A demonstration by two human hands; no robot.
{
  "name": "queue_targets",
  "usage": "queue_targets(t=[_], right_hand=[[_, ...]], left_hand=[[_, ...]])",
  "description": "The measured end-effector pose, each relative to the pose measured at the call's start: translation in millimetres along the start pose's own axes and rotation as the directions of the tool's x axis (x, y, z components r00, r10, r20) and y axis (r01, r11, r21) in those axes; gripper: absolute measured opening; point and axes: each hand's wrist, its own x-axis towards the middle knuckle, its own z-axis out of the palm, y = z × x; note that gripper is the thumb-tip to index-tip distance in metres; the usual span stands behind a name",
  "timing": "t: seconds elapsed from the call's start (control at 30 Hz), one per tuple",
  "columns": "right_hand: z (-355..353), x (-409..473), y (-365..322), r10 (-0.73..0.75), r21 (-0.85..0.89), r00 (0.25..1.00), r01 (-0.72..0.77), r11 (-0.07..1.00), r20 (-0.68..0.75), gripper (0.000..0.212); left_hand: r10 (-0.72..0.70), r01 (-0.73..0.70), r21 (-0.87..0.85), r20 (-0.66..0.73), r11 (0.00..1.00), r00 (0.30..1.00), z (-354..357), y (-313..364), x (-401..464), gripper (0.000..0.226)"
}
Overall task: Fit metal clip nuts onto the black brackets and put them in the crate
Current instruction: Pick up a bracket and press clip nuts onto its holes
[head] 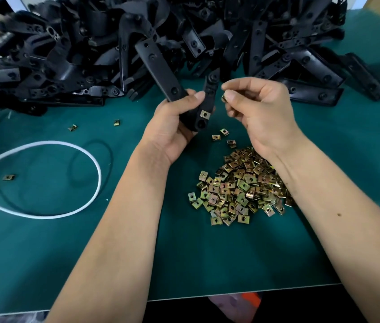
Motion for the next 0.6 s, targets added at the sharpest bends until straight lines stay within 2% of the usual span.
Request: queue_targets(t=[0.17, 0.3, 0.47, 0.6], right_hand=[[2.5, -1.9, -1.9, 0.108, 0.2, 0.993, -0.097, 0.975, -0.045, 0.01], [4.5, -2.0, -3.4, 0.166, 0.227, 0.986, -0.155, 0.962, -0.028, 0.012], [10.4, -4.3, -4.9, 0.136, 0.271, 0.99, -0.123, 0.955, -0.029, 0.021], [13.3, -5.1, -6.0, 0.119, 0.304, 0.987, -0.08, 0.949, -0.112, 0.022]], left_hand=[[-0.01, 0.009, 0.032, 0.026, 0.999, 1.0, 1.5, -1.3, 0.0, 0.013], [-0.016, 0.015, 0.021, 0.02, 1.0, 1.0, 1.9, -1.8, 0.3, 0.013], [-0.024, 0.024, -0.026, 0.025, 0.999, 0.999, 3.9, -4.2, 0.3, 0.016], [-0.04, 0.043, -0.062, 0.048, 0.997, 0.998, 8.0, -7.7, 0.1, 0.014]])
